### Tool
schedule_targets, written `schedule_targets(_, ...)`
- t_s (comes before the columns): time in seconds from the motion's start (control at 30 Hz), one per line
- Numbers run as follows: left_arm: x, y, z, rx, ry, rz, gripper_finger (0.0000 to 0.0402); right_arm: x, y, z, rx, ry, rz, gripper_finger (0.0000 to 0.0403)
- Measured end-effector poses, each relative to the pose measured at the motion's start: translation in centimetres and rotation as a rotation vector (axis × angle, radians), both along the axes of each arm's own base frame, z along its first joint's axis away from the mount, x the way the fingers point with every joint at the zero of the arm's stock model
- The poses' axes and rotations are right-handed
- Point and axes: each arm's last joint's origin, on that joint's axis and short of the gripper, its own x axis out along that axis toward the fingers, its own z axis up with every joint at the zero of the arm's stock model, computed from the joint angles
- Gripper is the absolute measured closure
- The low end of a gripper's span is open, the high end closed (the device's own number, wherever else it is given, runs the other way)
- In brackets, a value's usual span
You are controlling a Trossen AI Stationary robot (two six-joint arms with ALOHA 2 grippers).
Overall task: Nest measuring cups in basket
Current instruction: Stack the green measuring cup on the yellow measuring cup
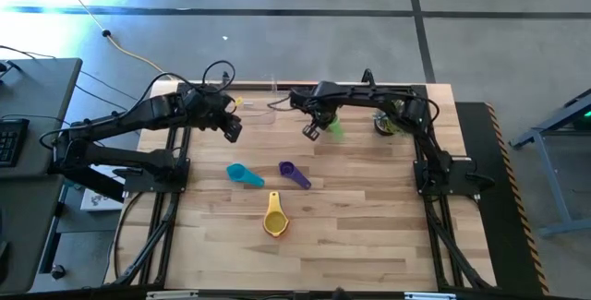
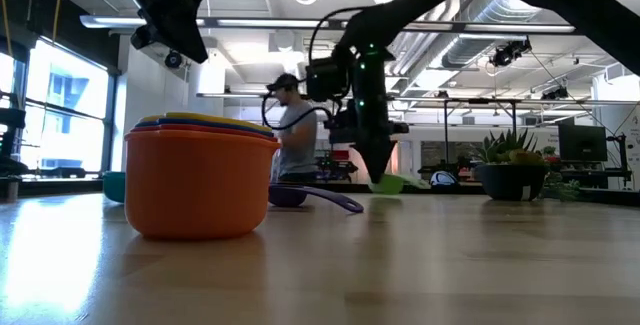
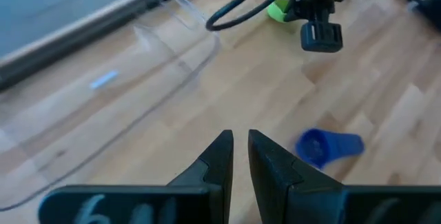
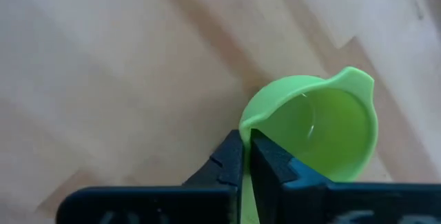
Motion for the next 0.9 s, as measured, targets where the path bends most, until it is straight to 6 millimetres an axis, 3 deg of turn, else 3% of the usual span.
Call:
schedule_targets(0.2, 0.2, -0.4, 0.0, -0.066, -0.028, -0.025, 0.0367, 1.0, 3.2, 2.4, -0.042, -0.013, 0.014, 0.0401)
schedule_targets(0.57, 0.6, -2.4, -0.2, -0.165, -0.031, -0.081, 0.0367, 2.9, 8.5, 10.2, -0.184, -0.137, -0.006, 0.0402)
schedule_targets(0.9, 1.4, -4.6, -1.1, -0.226, 0.045, -0.148, 0.0367, 2.4, 12.8, 17.1, -0.284, -0.279, -0.064, 0.0402)
